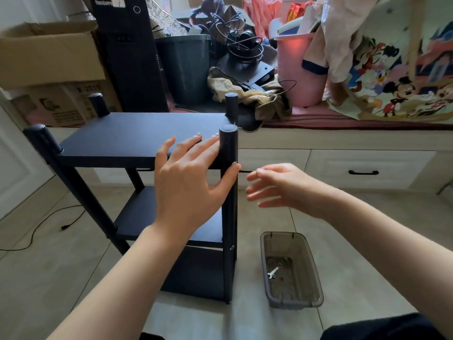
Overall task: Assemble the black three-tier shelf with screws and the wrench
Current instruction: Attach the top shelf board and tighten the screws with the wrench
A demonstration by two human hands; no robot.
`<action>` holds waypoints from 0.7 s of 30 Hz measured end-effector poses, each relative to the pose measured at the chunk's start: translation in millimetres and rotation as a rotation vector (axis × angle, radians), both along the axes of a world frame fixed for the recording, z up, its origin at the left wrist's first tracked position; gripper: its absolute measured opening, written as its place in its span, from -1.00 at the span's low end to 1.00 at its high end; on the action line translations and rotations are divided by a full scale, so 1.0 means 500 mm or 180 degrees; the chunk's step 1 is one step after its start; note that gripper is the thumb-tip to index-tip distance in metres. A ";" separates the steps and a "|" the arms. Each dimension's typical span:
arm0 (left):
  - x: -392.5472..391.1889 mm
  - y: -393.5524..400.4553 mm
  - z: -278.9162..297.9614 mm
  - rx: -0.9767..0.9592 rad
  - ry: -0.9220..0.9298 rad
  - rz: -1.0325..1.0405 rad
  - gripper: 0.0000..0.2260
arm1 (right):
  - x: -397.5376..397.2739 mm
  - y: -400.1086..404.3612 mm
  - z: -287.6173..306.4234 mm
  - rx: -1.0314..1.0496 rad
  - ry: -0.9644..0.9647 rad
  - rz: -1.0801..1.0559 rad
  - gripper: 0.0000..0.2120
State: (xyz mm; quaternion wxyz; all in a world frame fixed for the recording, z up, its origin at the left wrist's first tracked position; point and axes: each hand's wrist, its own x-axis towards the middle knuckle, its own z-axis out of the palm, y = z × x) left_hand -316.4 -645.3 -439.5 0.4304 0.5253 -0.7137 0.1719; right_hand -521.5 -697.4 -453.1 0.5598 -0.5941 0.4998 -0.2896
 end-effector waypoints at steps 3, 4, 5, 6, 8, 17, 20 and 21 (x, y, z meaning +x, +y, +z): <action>-0.002 -0.006 -0.005 -0.0090 -0.0011 0.0019 -0.60 | -0.038 -0.008 -0.065 0.0403 0.0397 0.0067 -0.73; -0.002 -0.009 -0.007 -0.0109 -0.0015 0.0023 -0.60 | -0.049 -0.016 -0.088 0.0542 0.0559 0.0089 -0.73; -0.002 -0.011 -0.009 -0.0124 -0.0018 0.0025 -0.60 | -0.057 -0.024 -0.110 0.0659 0.0763 0.0126 -0.73; -0.003 -0.013 -0.011 -0.0139 -0.0023 0.0025 -0.60 | -0.063 -0.033 -0.133 0.0749 0.0985 0.0163 -0.73; -0.004 -0.017 -0.013 -0.0184 -0.0037 0.0029 -0.60 | -0.070 -0.048 -0.180 0.0876 0.1364 0.0171 -0.76; -0.009 -0.033 -0.026 -0.0552 -0.0060 0.0072 -0.63 | -0.095 -0.068 -0.470 0.1314 0.2091 0.0026 -0.80; -0.012 -0.037 -0.030 -0.0641 -0.0046 0.0070 -0.64 | -0.099 -0.062 -0.563 0.1384 0.2328 -0.0135 -0.84; -0.012 -0.038 -0.030 -0.0646 -0.0052 0.0078 -0.64 | -0.101 -0.059 -0.590 0.1413 0.2399 -0.0187 -0.85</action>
